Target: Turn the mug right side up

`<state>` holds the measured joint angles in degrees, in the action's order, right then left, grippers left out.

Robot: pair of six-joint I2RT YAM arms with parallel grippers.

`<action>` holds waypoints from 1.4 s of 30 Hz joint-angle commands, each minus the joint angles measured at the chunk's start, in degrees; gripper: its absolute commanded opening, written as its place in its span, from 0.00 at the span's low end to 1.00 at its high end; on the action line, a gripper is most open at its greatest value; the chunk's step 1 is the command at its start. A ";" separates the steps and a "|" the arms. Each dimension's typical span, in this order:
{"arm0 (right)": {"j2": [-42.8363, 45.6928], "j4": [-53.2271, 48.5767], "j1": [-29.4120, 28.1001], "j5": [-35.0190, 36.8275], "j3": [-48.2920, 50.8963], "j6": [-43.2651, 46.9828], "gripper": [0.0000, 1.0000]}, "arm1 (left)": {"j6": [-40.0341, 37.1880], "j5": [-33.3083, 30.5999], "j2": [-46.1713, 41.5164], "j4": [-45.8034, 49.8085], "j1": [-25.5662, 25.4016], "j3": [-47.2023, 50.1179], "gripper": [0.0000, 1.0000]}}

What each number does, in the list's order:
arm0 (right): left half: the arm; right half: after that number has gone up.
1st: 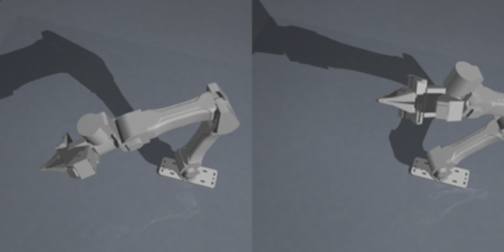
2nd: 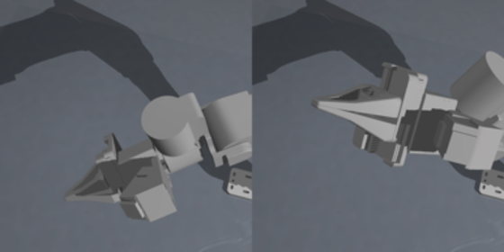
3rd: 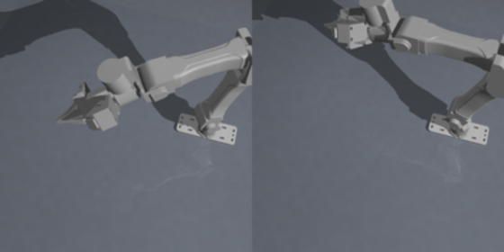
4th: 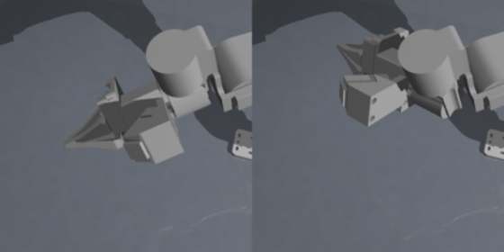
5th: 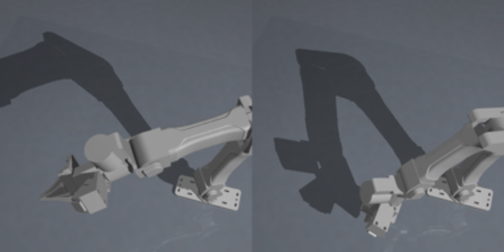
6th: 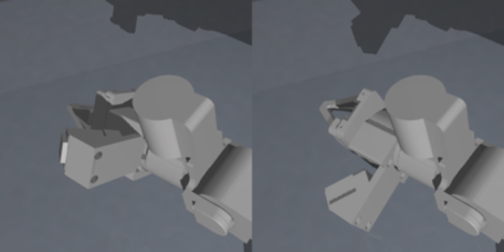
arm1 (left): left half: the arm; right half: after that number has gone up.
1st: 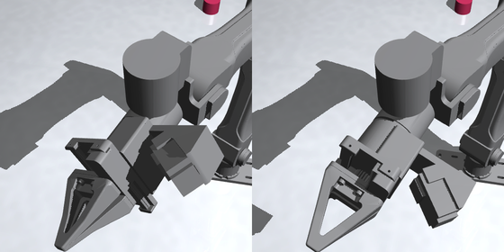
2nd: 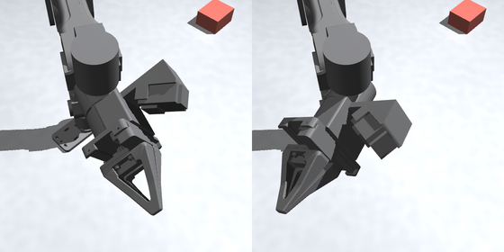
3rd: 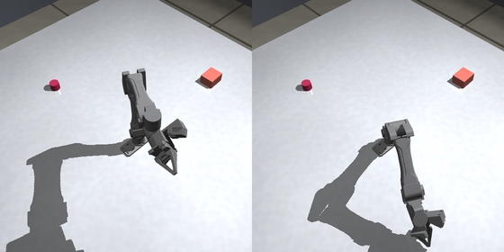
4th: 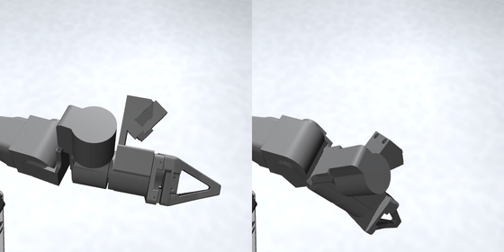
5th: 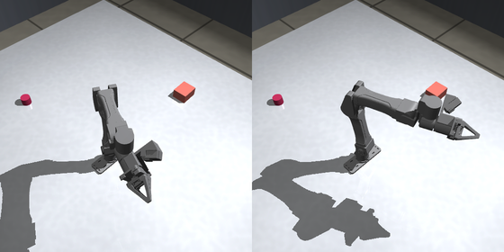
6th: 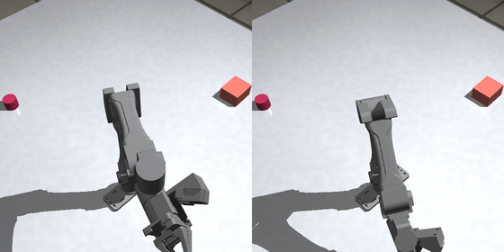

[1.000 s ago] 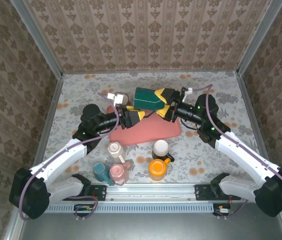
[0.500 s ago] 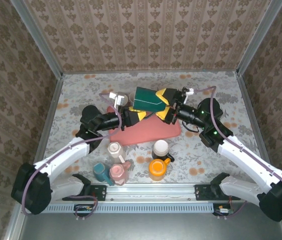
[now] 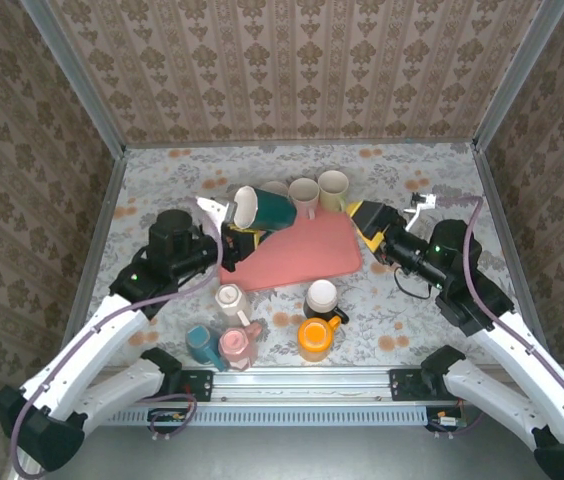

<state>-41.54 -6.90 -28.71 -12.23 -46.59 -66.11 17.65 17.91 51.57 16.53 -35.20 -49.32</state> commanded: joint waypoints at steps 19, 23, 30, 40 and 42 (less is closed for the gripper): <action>3.72 -6.35 0.32 1.10 2.82 13.97 0.97 | -5.97 -17.07 22.62 15.48 4.41 -6.73 0.00; 4.02 -6.90 0.31 1.00 3.13 15.03 0.97 | -5.77 -16.90 26.05 15.23 5.53 -7.41 0.00; 3.77 -6.17 0.29 -1.90 3.59 16.78 0.97 | -6.22 -19.01 31.90 16.46 6.79 -10.41 0.00; 3.75 -6.86 0.17 -2.45 4.14 18.38 0.98 | -5.70 -20.45 35.62 17.80 8.13 -12.58 0.05; 3.75 -7.08 0.23 -2.53 4.05 18.81 0.98 | -5.63 -20.47 35.67 18.17 8.15 -12.50 0.09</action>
<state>-38.24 -13.15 -28.64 -13.61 -42.89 -49.15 11.92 -0.95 87.18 34.68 -27.64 -59.57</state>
